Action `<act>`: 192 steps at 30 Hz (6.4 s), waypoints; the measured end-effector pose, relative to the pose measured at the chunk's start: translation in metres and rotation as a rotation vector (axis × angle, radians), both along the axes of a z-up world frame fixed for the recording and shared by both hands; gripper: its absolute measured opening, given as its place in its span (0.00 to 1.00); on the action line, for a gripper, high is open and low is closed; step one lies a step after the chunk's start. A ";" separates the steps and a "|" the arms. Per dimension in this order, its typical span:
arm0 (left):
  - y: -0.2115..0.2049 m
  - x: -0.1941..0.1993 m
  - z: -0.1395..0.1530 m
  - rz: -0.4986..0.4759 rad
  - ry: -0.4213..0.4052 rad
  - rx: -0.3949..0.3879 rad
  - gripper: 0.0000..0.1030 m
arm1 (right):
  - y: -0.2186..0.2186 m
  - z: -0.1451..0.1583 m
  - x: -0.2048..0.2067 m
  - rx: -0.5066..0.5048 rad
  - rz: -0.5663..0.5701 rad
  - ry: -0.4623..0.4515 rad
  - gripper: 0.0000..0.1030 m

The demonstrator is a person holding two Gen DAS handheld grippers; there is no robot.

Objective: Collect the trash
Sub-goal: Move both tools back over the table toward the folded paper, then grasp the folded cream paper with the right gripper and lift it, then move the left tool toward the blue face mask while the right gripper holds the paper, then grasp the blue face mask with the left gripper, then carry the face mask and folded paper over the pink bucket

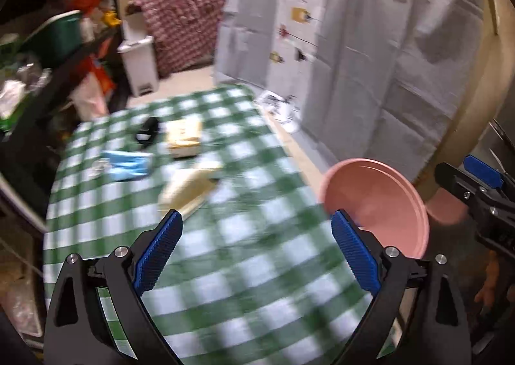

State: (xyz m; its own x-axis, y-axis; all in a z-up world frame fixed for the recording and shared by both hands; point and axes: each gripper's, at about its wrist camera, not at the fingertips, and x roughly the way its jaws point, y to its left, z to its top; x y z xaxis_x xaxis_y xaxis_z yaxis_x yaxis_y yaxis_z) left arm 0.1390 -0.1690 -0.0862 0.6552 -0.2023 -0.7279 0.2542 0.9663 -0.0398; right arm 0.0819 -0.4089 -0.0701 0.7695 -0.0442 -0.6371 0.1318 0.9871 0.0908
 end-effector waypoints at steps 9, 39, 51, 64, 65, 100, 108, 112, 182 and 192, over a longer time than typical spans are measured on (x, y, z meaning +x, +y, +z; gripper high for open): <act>0.116 -0.008 0.015 0.172 -0.063 0.061 0.88 | 0.072 0.002 0.022 -0.030 0.114 -0.013 0.86; 0.233 0.011 -0.022 0.332 0.000 0.050 0.88 | 0.247 -0.112 0.149 -0.044 0.276 0.112 0.86; 0.227 0.013 -0.029 0.316 0.016 0.060 0.88 | 0.238 -0.126 0.160 -0.023 0.243 0.158 0.41; 0.220 0.011 -0.023 0.301 -0.002 0.055 0.88 | 0.237 -0.111 0.136 -0.071 0.278 0.123 0.09; 0.219 0.010 -0.022 0.299 -0.008 0.057 0.88 | 0.236 -0.106 0.134 -0.070 0.279 0.120 0.09; 0.162 0.008 -0.043 0.250 -0.058 0.139 0.88 | 0.124 0.003 -0.012 -0.100 0.191 -0.030 0.09; 0.137 0.072 -0.052 0.336 -0.055 0.114 0.88 | 0.088 -0.003 -0.006 -0.061 0.153 0.013 0.09; 0.120 0.100 -0.061 0.346 -0.062 0.114 0.88 | 0.079 -0.009 -0.002 -0.080 0.149 0.029 0.09; 0.013 -0.045 0.058 -0.064 -0.184 -0.177 0.11 | 0.028 0.033 -0.043 0.014 0.150 -0.089 0.09; -0.040 -0.036 0.050 -0.147 -0.151 -0.214 0.11 | 0.013 0.038 -0.048 0.033 0.123 -0.106 0.09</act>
State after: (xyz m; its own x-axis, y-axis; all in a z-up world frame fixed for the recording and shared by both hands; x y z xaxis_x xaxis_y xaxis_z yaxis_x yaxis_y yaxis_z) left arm 0.1026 -0.2093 -0.0360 0.7049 -0.4412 -0.5554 0.4092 0.8925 -0.1896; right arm 0.0344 -0.3957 -0.0321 0.8310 0.0743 -0.5513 -0.0024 0.9915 0.1301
